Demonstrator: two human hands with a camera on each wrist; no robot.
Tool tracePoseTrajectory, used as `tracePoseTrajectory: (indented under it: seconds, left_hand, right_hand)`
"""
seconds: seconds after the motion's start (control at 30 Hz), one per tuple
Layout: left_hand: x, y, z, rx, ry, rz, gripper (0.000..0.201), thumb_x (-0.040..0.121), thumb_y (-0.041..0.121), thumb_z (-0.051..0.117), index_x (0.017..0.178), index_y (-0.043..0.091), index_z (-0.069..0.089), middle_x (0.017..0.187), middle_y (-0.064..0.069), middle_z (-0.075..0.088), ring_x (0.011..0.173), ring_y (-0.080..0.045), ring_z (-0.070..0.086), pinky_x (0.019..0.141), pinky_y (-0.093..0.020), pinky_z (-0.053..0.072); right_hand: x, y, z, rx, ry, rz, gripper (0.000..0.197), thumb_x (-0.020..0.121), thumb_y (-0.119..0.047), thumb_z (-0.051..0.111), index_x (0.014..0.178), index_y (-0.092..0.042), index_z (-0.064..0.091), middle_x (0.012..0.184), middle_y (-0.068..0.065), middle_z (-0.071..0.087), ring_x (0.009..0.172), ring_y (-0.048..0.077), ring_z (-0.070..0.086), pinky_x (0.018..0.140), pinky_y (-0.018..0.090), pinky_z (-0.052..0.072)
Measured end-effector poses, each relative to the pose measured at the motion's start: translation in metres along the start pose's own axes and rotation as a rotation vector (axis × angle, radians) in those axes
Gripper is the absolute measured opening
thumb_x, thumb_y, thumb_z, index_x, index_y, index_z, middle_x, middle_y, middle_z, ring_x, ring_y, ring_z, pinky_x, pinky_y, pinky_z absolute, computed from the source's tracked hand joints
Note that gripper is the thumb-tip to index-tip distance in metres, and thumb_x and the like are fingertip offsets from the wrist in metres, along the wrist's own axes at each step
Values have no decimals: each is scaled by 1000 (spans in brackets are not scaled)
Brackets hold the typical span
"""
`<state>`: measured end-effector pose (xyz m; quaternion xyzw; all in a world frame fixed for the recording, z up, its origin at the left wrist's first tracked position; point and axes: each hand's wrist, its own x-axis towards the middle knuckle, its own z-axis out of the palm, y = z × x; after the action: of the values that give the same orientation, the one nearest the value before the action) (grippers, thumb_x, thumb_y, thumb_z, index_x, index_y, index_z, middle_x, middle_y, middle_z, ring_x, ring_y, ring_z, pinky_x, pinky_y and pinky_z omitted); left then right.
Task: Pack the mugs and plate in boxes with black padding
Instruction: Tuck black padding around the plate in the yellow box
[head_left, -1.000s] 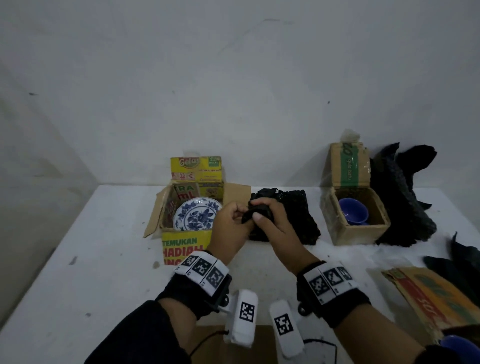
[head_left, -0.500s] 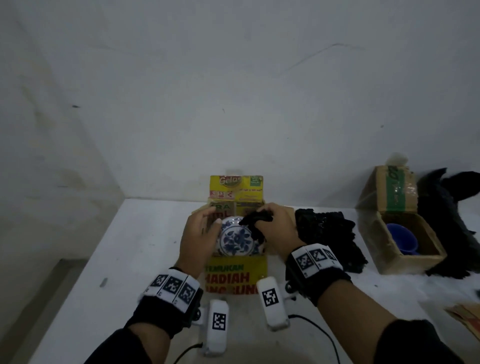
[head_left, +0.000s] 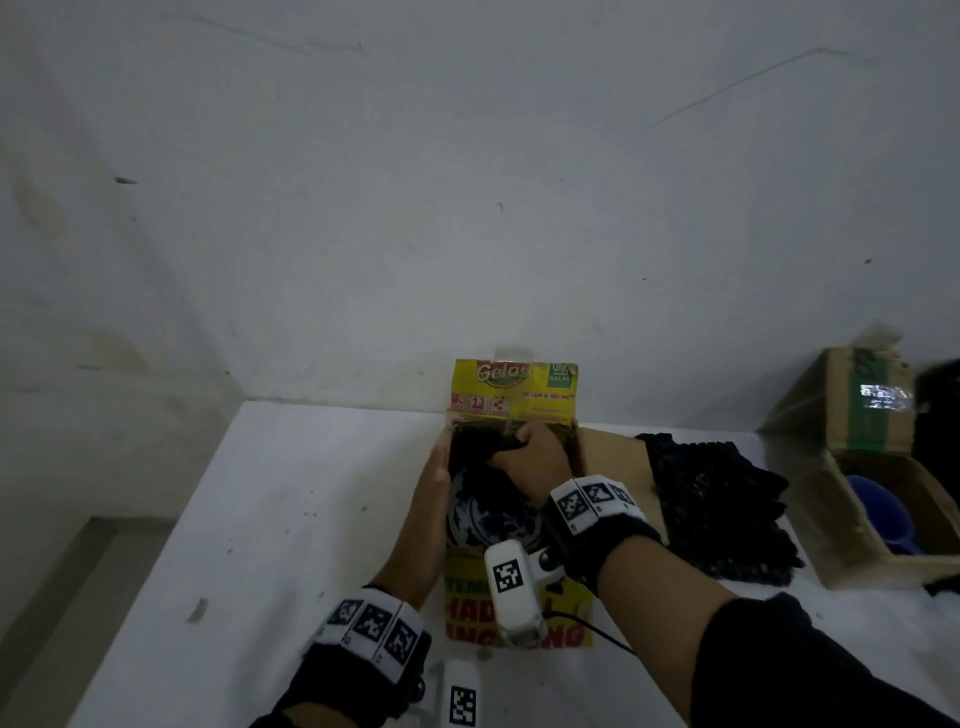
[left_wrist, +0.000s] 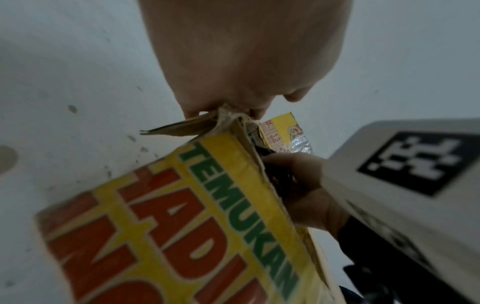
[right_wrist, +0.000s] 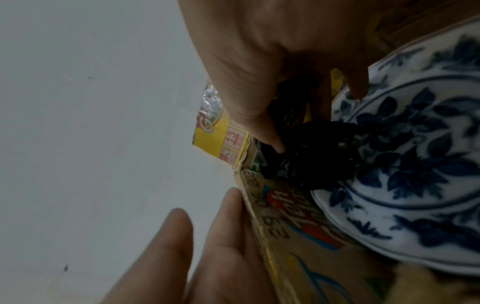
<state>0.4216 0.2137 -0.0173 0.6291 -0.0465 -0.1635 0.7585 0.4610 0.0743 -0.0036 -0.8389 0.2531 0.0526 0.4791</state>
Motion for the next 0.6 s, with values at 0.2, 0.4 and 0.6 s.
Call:
tracePoseTrajectory:
  seconds: [0.2, 0.4, 0.6]
  left_hand:
    - [4, -17, -6, -24, 10, 19, 37, 100, 22, 15, 135, 34, 20, 143, 16, 30, 128, 1, 35, 103, -13, 35]
    - [5, -29, -13, 86, -15, 35, 78, 82, 67, 35, 147, 29, 14, 154, 16, 15, 141, 0, 18, 119, -39, 19]
    - [4, -34, -6, 36, 10, 88, 80, 82, 66, 40, 146, 25, 15, 152, 18, 17, 138, 5, 22, 114, -20, 25]
  right_hand:
    - [11, 0, 19, -167, -43, -110, 14, 77, -18, 68, 90, -15, 64, 96, 5, 65, 98, 22, 60, 75, 24, 44]
    - [7, 2, 11, -548, -343, -455, 31, 82, -23, 62, 112, -16, 61, 111, 8, 65, 100, 27, 61, 83, 37, 52]
    - [7, 15, 0, -1289, -457, -707, 73, 90, -19, 56, 150, -13, 15, 152, 11, 24, 129, 36, 38, 93, 46, 43]
